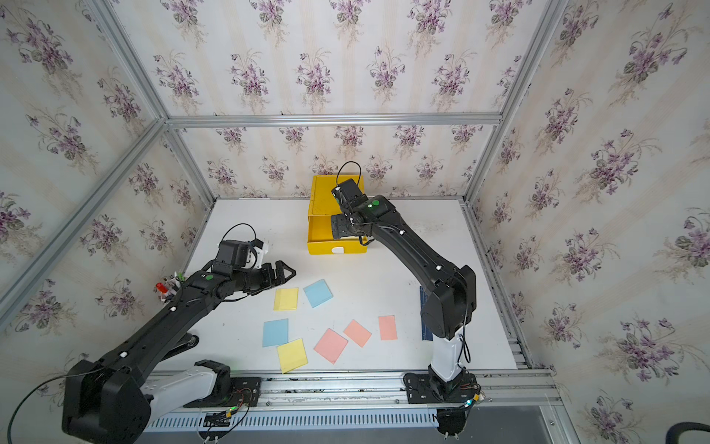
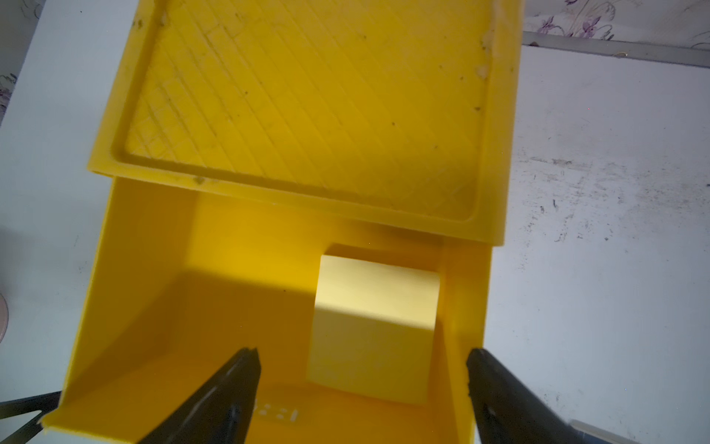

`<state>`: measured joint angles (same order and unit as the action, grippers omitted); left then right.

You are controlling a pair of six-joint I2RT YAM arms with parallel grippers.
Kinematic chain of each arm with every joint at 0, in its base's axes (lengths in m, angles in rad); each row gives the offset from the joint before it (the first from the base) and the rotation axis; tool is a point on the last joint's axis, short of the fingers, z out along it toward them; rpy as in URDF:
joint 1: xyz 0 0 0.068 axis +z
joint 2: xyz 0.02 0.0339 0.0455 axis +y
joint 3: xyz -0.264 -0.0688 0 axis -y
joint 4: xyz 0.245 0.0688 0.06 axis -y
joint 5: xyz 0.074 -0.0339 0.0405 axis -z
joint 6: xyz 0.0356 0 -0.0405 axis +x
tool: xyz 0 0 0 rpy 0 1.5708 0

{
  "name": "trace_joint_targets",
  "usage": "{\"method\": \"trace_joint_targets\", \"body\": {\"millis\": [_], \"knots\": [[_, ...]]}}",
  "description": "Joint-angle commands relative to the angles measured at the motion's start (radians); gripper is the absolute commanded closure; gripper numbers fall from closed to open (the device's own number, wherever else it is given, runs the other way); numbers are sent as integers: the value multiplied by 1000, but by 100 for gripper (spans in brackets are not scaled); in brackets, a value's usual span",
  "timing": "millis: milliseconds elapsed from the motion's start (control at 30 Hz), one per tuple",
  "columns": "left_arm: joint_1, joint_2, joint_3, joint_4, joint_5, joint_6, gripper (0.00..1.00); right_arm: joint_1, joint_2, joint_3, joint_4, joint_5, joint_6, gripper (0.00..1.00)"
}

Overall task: Please put the sticky notes in the drawer by color
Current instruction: Place the sticky notes in the drawer.

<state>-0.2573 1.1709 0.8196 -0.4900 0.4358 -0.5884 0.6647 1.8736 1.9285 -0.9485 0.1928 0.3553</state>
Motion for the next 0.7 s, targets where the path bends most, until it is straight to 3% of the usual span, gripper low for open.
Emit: {"method": "trace_joint_targets", "body": {"millis": [0,100,300,433,667], "knots": [[-12,34,12,-99,-136,40,0,0,16,28,-27,5,-23,9],[-46,79,33,-165,-242,49,0,-1,-11,13,-8,-14,-25,9],[-102,206,81,-253,-333,68,0,-2,-177,-154,91,-8,-26,10],[-115,306,101,-246,-301,91,0,-2,-292,-324,151,-45,-21,10],[-166,388,141,-269,-358,97,0,-15,-451,-531,213,-66,-21,10]]}}
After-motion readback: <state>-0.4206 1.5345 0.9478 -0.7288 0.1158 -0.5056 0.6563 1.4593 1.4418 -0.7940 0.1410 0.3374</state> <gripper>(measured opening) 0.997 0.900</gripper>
